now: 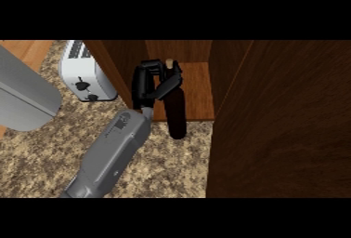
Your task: Pick up the wine, place it into the cabinet and close the cabinet
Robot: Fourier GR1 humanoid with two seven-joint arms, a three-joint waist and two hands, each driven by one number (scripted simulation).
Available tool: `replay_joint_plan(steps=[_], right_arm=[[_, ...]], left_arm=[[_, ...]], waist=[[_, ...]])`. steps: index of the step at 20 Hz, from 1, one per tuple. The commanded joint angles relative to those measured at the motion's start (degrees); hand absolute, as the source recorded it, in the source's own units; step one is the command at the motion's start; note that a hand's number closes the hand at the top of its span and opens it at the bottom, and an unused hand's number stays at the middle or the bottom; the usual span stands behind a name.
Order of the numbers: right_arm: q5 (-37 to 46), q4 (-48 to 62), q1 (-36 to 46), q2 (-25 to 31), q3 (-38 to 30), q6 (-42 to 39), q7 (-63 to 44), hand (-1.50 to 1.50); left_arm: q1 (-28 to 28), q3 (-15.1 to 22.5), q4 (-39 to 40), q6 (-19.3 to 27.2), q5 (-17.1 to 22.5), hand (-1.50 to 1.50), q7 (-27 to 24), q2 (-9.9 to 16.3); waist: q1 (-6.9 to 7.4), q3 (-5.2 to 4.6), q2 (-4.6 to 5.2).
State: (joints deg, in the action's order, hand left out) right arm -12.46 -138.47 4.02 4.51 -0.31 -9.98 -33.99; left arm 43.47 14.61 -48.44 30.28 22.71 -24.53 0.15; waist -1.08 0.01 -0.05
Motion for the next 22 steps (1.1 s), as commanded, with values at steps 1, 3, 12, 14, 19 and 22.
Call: replay_joint_plan(steps=[1,3,12,14,19,22], right_arm=[[-5.06,-6.67,-1.97,0.31,-1.19,0.2,-2.63,-1.5],[-3.73,-7.82,-4.77,-0.08,0.63,-0.71,-2.09,-1.5],[-3.63,-5.04,-2.66,-0.5,0.15,-0.74,0.25,-1.5],[-4.12,-4.11,-3.81,0.23,-0.58,-1.82,1.0,-1.5],[-3.84,-4.1,-2.46,-0.55,0.29,-0.83,0.25,-1.5],[-2.99,-5.07,-2.41,-0.93,2.06,0.0,-1.31,-1.5]], left_arm=[[3.87,-1.23,8.72,-1.31,1.42,1.5,-1.61,-0.14],[4.47,-1.17,9.92,0.63,2.72,1.5,-2.64,-0.14],[12.71,-6.0,22.57,0.2,2.01,1.5,-12.99,-0.12],[15.15,-7.23,23.22,2.17,1.3,1.5,-12.7,-0.13],[16.83,-9.46,29.63,-0.71,2.97,1.5,-16.84,-0.14],[18.74,-9.26,28.55,-0.56,5.41,1.5,-11.35,-0.13]], waist=[[-0.6,-0.02,0.28],[-0.67,-0.02,0.22],[-1.55,-0.03,0.6],[-1.01,-0.01,0.44],[-1.81,-0.03,0.76],[-1.36,-0.03,0.4]])
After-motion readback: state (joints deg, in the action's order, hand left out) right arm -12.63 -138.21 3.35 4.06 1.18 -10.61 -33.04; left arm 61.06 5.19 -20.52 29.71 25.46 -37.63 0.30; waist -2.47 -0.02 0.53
